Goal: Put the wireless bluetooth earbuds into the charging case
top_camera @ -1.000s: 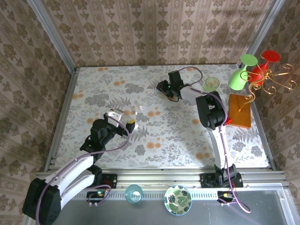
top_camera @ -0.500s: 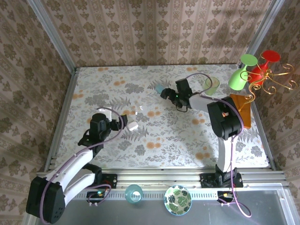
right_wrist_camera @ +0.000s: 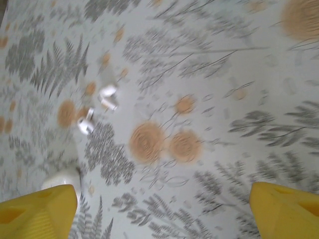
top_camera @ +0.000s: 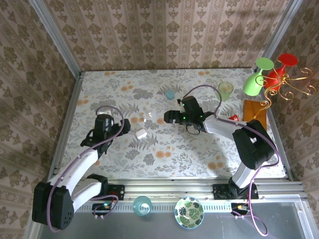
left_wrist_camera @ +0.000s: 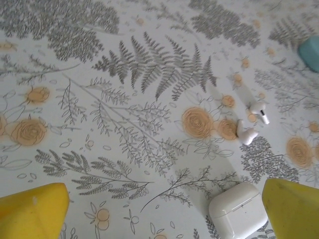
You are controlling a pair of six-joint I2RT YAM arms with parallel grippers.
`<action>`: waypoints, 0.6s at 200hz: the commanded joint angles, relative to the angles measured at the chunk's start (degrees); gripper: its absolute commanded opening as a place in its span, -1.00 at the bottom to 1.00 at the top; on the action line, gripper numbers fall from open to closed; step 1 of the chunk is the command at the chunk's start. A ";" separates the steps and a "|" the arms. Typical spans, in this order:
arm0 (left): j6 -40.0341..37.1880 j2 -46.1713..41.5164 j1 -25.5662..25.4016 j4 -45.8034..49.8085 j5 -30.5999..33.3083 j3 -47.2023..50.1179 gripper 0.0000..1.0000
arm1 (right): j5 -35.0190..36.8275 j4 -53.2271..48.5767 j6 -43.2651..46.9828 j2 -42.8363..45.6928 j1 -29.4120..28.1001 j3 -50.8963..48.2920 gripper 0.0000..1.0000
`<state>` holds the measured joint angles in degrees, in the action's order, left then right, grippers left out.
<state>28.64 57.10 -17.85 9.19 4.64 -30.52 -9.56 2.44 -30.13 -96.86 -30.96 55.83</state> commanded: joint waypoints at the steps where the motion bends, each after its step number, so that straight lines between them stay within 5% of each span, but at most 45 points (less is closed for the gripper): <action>1: 4.35 2.07 0.18 7.98 1.02 -2.65 1.00 | 2.27 -2.60 4.88 1.90 -2.56 -0.02 0.81; 45: 10.56 4.44 0.90 7.78 -0.90 -2.96 1.00 | 6.19 -4.54 10.09 -3.66 -9.88 6.34 0.81; 120: 12.56 5.36 11.32 4.38 -10.10 -1.39 1.00 | 19.68 -17.86 10.47 -18.09 -21.03 26.44 0.83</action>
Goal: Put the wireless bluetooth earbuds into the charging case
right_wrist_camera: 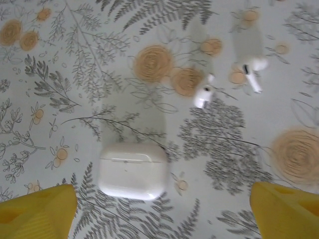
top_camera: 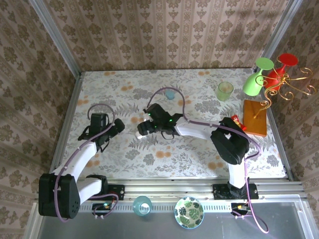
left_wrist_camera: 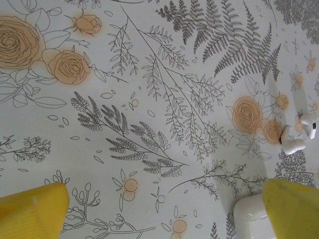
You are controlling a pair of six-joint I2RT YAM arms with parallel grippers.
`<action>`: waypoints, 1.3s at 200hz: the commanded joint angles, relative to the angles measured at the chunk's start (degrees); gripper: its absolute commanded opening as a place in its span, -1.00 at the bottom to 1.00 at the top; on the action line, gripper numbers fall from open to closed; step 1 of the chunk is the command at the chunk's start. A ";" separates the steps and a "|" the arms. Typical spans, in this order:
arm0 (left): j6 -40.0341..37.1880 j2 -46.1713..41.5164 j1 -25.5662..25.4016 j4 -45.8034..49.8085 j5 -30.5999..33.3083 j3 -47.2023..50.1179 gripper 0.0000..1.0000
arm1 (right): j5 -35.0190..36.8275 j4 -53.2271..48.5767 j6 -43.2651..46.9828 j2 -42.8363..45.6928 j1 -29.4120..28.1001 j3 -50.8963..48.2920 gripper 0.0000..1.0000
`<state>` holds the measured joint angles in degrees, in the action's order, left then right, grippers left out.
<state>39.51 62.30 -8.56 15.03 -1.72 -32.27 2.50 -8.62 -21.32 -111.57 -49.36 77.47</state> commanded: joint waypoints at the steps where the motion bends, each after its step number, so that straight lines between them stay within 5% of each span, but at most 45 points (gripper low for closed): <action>1: 1.71 0.17 2.13 -1.56 -3.83 0.36 1.00 | 7.79 -7.12 1.65 -3.47 -2.63 5.02 0.83; 39: 1.45 0.32 3.92 -4.38 -4.97 1.73 1.00 | 13.19 -12.36 0.70 -8.34 -5.19 10.17 0.85; 119: -0.43 -1.00 3.90 -4.48 -6.19 1.99 1.00 | 11.53 -15.89 0.02 -15.09 -6.27 16.67 0.68; 183: -2.59 -3.40 3.58 -4.83 -6.80 2.83 1.00 | 10.94 -16.60 -0.63 -17.08 -6.41 18.00 0.30; 231: -2.59 -2.22 2.61 -6.92 -7.18 2.84 1.00 | 11.28 -18.61 -1.09 -19.12 -6.26 20.62 0.51; 260: -3.03 -1.79 2.31 -6.98 -7.26 2.48 1.00 | 11.15 -19.50 -0.85 -19.40 -6.27 21.34 0.34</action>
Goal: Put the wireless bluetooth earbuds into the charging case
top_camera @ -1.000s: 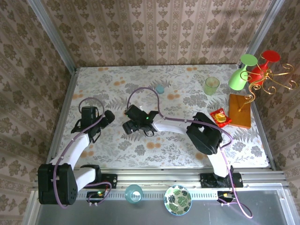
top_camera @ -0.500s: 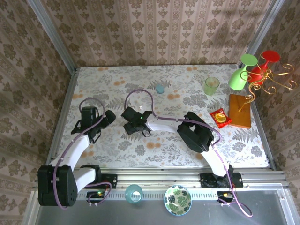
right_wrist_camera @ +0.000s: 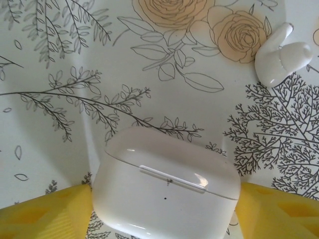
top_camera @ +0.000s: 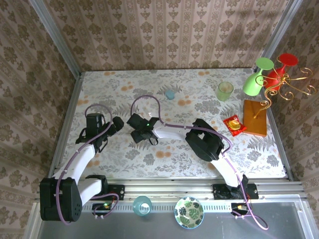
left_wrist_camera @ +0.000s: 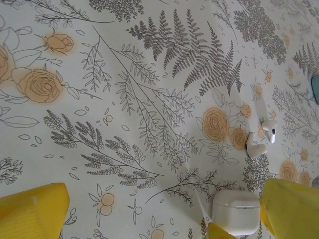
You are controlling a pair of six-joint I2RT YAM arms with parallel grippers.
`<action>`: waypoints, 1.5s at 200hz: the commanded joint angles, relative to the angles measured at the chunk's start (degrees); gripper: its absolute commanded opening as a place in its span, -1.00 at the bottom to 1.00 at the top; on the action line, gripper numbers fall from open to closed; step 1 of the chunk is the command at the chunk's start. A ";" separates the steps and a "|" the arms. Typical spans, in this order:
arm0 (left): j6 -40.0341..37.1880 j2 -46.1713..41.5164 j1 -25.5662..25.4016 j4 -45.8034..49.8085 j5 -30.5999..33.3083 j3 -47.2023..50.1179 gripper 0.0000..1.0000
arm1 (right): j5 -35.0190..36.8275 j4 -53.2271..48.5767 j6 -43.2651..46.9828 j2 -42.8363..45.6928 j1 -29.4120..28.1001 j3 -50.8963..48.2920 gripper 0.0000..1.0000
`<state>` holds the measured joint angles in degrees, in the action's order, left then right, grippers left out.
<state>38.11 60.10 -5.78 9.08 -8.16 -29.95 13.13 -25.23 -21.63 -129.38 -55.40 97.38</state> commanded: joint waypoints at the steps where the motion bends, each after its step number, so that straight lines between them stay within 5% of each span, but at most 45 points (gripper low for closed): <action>1: -1.63 0.39 -0.51 -1.06 -0.76 0.16 1.00 | 0.56 -2.89 -0.49 -1.54 -0.24 1.37 0.33; 37: -2.78 0.31 -0.85 -1.65 -1.54 -0.01 1.00 | -0.21 0.61 1.33 2.02 -0.15 -2.60 0.19; 84: -5.95 -2.93 -3.50 -4.53 -4.18 0.39 1.00 | -0.65 19.50 8.10 13.88 0.35 -17.85 0.18; 147: -4.35 -14.83 -10.74 -19.04 -7.31 5.25 0.99 | -4.44 40.06 17.05 32.17 1.53 -35.24 0.18; 202: -1.63 -13.41 -17.43 -25.09 -13.99 3.63 0.69 | -9.79 43.38 17.80 38.92 2.51 -37.67 0.17; 300: 1.47 -13.04 -18.39 -28.36 -20.01 4.38 -0.15 | -20.17 48.48 13.19 41.62 4.97 -40.16 0.14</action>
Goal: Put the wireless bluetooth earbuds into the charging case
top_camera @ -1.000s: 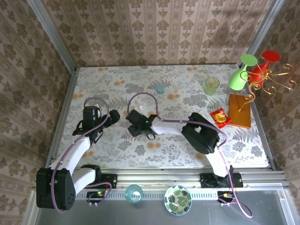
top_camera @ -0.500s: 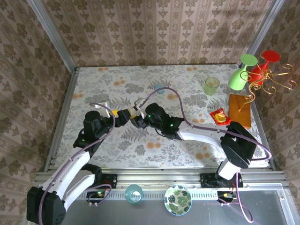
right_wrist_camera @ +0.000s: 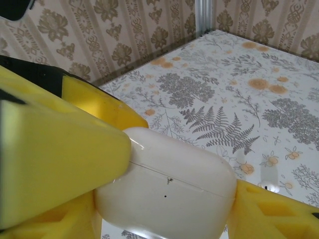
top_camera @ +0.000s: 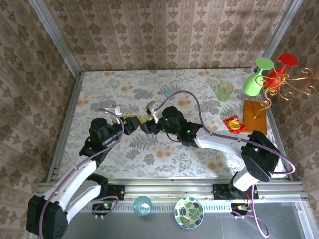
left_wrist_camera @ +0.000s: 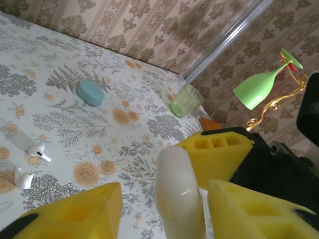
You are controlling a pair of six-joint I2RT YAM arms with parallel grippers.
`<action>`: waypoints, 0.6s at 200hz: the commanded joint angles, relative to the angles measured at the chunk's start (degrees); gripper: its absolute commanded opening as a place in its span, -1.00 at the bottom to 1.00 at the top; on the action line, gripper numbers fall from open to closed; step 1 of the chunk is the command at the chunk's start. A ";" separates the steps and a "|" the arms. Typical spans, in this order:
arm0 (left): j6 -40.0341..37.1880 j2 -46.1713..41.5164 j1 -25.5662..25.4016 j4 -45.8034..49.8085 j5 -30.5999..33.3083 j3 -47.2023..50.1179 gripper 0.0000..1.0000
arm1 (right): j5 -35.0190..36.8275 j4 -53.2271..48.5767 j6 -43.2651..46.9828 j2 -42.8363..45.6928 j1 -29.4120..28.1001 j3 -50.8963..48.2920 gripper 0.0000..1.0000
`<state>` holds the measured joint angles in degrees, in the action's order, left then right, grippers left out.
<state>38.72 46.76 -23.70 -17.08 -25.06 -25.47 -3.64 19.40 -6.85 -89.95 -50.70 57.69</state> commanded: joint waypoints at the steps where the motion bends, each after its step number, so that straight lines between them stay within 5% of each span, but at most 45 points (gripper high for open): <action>1: 0.89 0.32 -0.47 -2.27 -3.18 -0.10 -0.16 | -3.44 3.91 -1.58 2.26 0.35 -0.52 0.14; 47: 2.55 2.95 -0.46 -3.87 -5.23 -0.54 -0.27 | -7.00 4.04 -0.56 1.97 0.38 -0.63 0.13; 88: 2.47 2.82 -0.45 -4.11 -6.23 -0.46 -0.76 | -6.35 3.65 -0.05 2.43 0.57 -0.97 0.15; 120: -0.38 1.84 -0.29 -3.76 -6.25 -0.43 -0.97 | -8.17 4.68 -1.28 4.22 1.82 -2.26 0.55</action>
<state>41.47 49.76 -23.92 -20.16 -29.50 -25.50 -8.29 19.66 -7.55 -89.47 -49.78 56.34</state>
